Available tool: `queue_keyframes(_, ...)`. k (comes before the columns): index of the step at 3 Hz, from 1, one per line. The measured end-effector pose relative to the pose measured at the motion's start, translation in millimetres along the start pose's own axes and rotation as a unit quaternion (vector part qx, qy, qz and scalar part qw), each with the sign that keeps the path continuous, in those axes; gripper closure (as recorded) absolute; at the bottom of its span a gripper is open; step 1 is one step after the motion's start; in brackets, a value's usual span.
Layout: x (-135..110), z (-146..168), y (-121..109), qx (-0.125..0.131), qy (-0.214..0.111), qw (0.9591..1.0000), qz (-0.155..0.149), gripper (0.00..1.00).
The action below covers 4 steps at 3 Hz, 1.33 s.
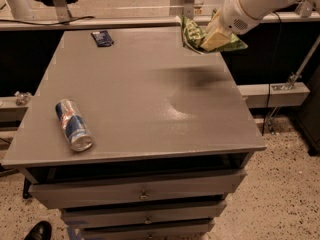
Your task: Move green jalapeno chip bag near rxbar blueberry
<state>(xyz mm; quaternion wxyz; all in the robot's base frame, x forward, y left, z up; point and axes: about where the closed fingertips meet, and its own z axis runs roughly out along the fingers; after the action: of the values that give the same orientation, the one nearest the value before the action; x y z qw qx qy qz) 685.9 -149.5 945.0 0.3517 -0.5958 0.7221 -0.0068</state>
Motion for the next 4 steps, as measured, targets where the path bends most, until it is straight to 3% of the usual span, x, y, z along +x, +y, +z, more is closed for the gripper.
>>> queue_keyframes(1,-30.0,28.6,-33.9,0.029,-0.041,0.9985,-0.023,1.00)
queue_keyframes(2,-65.9,62.4,-70.5,0.052,-0.082,0.9944,-0.041,1.00)
queue_keyframes(3,-98.4,93.6,-88.2,0.057,-0.114,0.9907,-0.048,1.00)
queue_keyframes(4,-129.9,131.8,-91.5,0.047,-0.127,0.9890,-0.060,1.00)
